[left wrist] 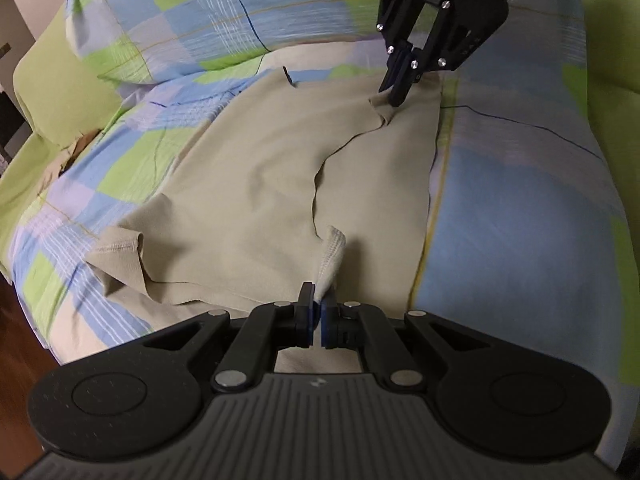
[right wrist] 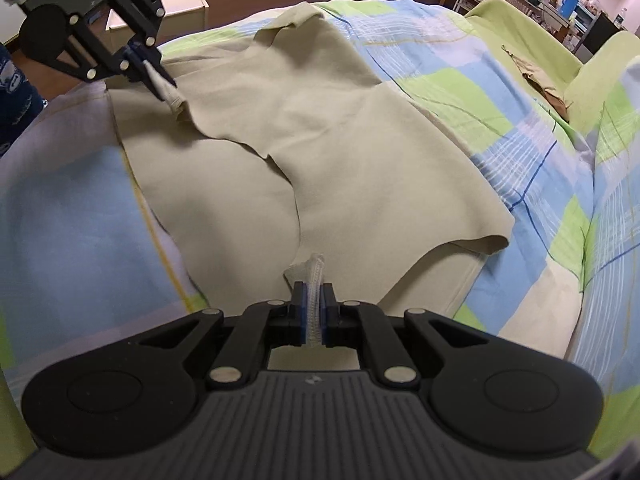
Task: Fold clothes
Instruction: 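Lift the hem with both grippers, fold it toward the collar, and open both grippers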
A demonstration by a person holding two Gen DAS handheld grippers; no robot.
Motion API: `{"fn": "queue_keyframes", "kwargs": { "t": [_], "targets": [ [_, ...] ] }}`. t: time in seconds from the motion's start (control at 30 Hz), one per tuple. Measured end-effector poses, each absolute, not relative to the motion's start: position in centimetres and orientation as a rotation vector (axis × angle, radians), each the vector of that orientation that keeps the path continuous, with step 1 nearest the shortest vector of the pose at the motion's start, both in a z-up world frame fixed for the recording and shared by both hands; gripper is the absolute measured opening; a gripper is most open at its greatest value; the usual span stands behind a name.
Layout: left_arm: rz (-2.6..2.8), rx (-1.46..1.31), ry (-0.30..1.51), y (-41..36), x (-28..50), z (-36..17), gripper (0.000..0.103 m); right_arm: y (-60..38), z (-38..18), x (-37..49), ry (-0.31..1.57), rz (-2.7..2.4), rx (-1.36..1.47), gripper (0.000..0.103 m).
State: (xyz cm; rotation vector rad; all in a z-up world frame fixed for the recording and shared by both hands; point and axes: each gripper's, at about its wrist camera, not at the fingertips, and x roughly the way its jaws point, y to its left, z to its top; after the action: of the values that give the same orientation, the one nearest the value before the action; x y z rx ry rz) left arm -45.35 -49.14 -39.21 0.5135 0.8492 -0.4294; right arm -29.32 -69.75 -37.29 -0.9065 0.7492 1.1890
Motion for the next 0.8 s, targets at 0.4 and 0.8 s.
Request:
{"fn": "queue_keyframes", "kwargs": {
  "t": [0.4, 0.8],
  "targets": [
    [-0.462, 0.649, 0.812, -50.0, -47.1, -39.8, 0.010, -70.3, -39.1, -32.1, 0.729, 1.162, -1.067, 0.029],
    [-0.485, 0.678, 0.752, -50.2, -46.9, -38.4, 0.011, -70.3, -36.6, -29.8, 0.752, 0.933, -0.628, 0.029]
  ]
}}
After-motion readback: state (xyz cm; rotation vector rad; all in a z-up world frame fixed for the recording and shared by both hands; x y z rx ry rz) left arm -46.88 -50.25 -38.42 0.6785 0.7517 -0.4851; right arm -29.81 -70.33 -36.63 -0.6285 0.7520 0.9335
